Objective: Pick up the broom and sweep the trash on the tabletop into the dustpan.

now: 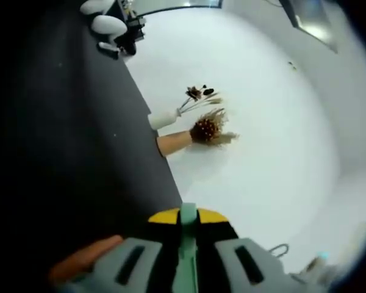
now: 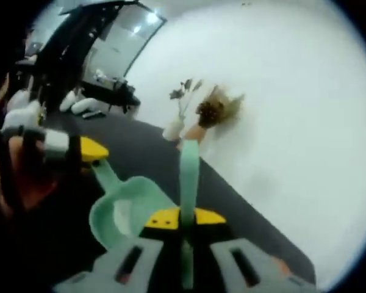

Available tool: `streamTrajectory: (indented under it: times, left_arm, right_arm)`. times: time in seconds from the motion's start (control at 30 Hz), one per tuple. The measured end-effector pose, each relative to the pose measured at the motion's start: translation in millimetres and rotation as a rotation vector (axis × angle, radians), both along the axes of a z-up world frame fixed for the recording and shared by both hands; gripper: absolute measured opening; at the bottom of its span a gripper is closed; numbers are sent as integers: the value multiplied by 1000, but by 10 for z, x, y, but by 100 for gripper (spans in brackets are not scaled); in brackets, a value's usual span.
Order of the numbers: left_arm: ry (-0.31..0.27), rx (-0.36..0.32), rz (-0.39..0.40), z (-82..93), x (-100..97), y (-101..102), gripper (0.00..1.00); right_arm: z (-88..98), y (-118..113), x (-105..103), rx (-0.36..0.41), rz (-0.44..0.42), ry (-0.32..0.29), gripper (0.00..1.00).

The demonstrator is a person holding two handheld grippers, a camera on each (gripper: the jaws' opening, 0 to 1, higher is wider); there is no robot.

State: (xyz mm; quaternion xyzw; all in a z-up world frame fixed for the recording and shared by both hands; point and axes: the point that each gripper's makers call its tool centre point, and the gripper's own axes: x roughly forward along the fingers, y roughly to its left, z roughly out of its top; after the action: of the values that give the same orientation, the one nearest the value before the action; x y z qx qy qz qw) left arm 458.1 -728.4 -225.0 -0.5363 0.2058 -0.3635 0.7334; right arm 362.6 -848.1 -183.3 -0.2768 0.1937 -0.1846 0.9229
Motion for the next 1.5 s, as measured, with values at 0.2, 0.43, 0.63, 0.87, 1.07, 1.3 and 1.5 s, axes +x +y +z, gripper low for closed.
streamTrajectory:
  times: [0.2,0.43,0.63,0.87,1.07,1.3,1.5]
  left_arm:
    - [-2,2,-1,0,-6,1,10]
    - [-5,4,-1,2,-10,0,10]
    - [-7,4,-1,3,-15,1,10]
    - [-6,1,-2,3,-20,4,10]
    - [-6,2,-2,3,-21,2,10]
    - [-7,3,-1,6,-12,3,10]
    - [-7,3,-1,7,-6,4,10]
  right_arm:
    - [-33,225,73,48,75,-7,5]
    - [-34,245,92,89,106,-19,5]
    - [64,341,105,134,145,-78,5]
    - [281,436,113,221,204,-209,5]
    - [241,169,0,137,98,-157,5]
    - [112,359,118,142,143,-119,5]
    - [324,656,168,231,273,-253,5]
